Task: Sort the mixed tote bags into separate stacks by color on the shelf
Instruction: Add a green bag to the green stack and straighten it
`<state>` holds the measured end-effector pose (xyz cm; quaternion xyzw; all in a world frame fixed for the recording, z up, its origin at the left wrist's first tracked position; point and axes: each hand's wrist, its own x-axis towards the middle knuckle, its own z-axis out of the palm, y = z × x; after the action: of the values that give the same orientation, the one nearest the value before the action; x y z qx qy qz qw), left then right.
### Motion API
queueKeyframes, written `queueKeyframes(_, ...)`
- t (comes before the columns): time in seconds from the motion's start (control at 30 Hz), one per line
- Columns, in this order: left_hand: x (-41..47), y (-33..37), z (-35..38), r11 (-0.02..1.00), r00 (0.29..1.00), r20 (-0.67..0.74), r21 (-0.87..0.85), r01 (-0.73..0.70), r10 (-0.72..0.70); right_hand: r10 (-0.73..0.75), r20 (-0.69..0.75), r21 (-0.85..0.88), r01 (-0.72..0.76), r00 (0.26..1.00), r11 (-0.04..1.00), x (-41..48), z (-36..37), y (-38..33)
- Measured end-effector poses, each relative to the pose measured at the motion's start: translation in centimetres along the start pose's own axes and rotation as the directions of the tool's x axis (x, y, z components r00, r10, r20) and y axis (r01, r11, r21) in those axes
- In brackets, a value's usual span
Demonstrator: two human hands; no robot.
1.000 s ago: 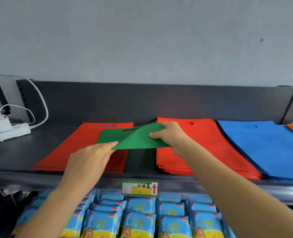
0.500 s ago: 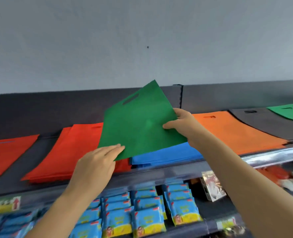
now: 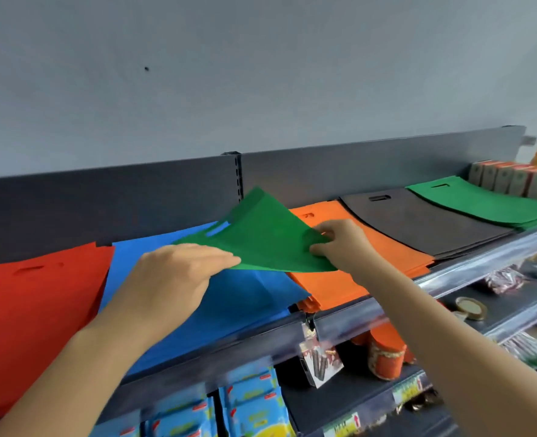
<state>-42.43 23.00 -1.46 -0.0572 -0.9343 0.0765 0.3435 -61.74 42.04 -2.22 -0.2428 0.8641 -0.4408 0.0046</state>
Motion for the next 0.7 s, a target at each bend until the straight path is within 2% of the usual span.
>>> queueKeyframes(0.13, 5.2, 0.6, 2.3, 0.994, 0.995, -0.02, -0.025, -0.103, 0.102, 0.003, -0.133, 0.048, 0.004, 0.991, 0.999, 3.3, -2.8, 2.2)
queueKeyframes(0.33, 12.5, 3.2, 7.8, 0.947, 0.956, 0.083, -0.184, -0.264, 0.283, 0.101, -0.264, 0.128, -0.069, 0.959, 0.989, 6.8, -7.9, 7.9)
queueKeyframes(0.47, 16.3, 6.3, 11.3, 0.903, 0.917, 0.156, -0.296, -0.312, 0.368, 0.148, -0.323, 0.136, -0.109, 0.935, 0.985, 8.7, -11.3, 12.3)
queueKeyframes(0.57, 19.4, 8.5, 13.7, 0.888, 0.894, 0.166, -0.284, -0.362, 0.417, 0.156, -0.352, 0.137, -0.114, 0.923, 0.984, 10.4, -14.2, 15.6)
queueKeyframes(0.7, 24.3, 12.2, 16.6, 0.889, 0.88, 0.219, -0.289, -0.355, 0.422, 0.16, -0.364, 0.145, -0.114, 0.918, 0.983, 13.0, -18.2, 20.3)
